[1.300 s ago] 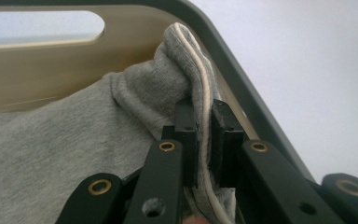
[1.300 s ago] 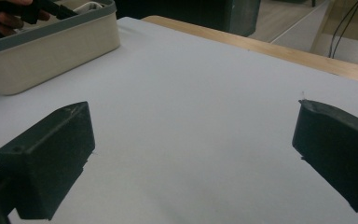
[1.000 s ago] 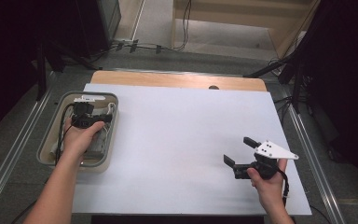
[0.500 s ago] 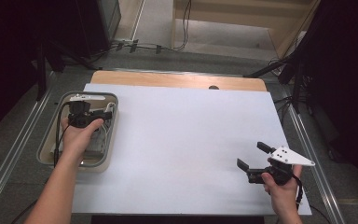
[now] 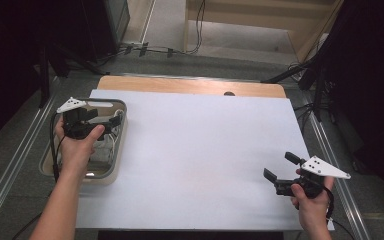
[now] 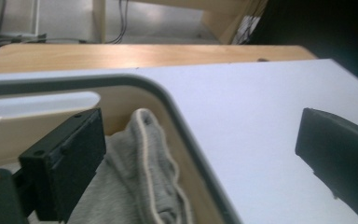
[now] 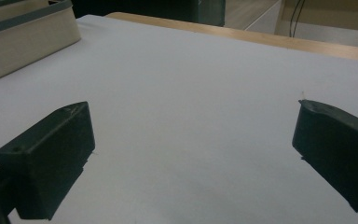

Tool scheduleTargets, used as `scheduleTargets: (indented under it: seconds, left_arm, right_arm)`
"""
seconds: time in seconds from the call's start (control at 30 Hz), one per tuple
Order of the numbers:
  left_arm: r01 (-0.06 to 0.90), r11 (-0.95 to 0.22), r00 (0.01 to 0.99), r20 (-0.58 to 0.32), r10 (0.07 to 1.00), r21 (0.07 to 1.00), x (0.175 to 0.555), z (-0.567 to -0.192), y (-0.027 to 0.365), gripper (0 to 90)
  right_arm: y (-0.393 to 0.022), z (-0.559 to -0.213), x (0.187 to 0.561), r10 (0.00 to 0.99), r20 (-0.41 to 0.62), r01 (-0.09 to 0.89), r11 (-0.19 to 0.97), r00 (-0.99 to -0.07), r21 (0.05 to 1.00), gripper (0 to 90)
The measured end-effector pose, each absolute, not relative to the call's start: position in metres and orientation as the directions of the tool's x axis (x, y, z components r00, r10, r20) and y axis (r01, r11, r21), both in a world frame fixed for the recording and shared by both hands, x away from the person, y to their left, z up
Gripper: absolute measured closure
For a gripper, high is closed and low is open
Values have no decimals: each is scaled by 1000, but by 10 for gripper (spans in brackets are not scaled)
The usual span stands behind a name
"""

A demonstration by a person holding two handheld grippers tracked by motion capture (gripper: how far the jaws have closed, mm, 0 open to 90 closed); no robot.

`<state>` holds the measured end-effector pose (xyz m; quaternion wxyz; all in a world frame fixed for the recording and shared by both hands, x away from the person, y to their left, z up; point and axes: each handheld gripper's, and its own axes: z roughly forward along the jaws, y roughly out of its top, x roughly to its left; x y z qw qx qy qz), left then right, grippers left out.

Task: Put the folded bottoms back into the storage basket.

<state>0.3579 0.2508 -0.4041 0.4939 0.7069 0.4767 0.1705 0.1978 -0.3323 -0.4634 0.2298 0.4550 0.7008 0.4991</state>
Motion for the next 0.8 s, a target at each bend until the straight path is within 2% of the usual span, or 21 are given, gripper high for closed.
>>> scheduleTargets:
  seconds: [0.27, 0.8]
  left_arm:
    - [448, -96, 562, -197, 804, 889, 334, -392, 241, 0]
    - [398, -126, 638, -176, 750, 909, 292, -394, 220, 0]
  right_arm:
    - [-335, -466, 198, 867, 131, 413, 93, -481, 906, 0]
    - [-336, -468, 198, 869, 136, 421, 89, -475, 903, 0]
